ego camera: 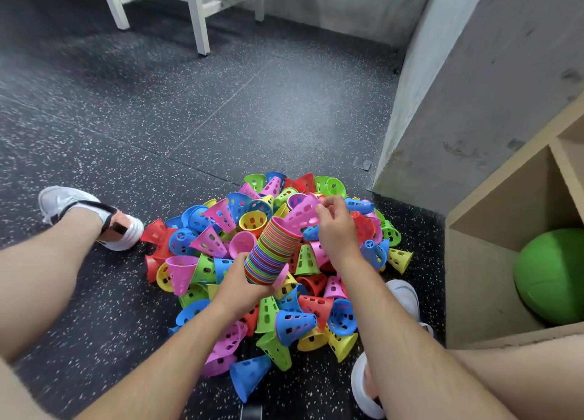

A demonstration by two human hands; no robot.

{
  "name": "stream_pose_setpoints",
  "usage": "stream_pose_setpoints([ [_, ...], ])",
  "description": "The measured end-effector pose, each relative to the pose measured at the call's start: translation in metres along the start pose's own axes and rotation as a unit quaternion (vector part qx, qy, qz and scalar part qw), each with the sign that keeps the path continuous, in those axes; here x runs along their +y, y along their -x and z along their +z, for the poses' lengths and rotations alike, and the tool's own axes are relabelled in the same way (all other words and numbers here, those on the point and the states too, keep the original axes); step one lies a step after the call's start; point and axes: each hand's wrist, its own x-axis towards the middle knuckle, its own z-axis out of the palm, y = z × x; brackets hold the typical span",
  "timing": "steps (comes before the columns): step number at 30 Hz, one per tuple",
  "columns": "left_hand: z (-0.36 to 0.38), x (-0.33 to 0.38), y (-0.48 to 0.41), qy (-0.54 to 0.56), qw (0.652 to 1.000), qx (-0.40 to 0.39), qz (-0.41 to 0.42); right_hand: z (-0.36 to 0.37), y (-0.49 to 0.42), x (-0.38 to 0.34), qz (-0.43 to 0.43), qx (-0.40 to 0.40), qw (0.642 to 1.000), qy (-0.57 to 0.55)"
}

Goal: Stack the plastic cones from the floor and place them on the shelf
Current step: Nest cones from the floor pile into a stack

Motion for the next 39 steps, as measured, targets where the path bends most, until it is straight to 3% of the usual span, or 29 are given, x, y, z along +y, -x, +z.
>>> stream_pose_setpoints([
  [8, -0.024, -0.003, 0.006, 0.013, 1.000, 0.015, 0.004, 0.038, 0.025, -0.018, -0.038, -0.200, 0.979, 0.007],
  [16, -0.053, -0.011, 0.019, 0.053, 0.994, 0.090, -0.035, 0.089, -0.001, -0.027, 0.016, -0.177, 0.982, -0.067],
  [20, -0.079, -0.027, 0.021, 0.058, 0.988, 0.132, -0.050, 0.120, -0.019, -0.021, -0.064, -0.226, 0.967, 0.102],
  [24, -0.103, -0.037, 0.029, 0.070, 0.980, 0.174, -0.064, 0.160, -0.036, -0.010, -0.166, -0.267, 0.896, 0.313],
  [27, -0.115, -0.044, 0.029, 0.092, 0.976, 0.180, -0.078, 0.184, -0.041, -0.007, -0.179, -0.279, 0.844, 0.420],
  [29, -0.120, -0.046, 0.025, 0.091, 0.977, 0.178, -0.080, 0.193, -0.042, -0.005, -0.178, -0.261, 0.830, 0.460],
  [35, -0.121, -0.046, 0.016, 0.093, 0.980, 0.155, -0.077, 0.189, -0.038, 0.005, -0.141, -0.214, 0.882, 0.395],
  [39, -0.117, -0.048, 0.018, 0.085, 0.982, 0.148, -0.075, 0.169, -0.031, -0.007, -0.101, -0.172, 0.943, 0.266],
])
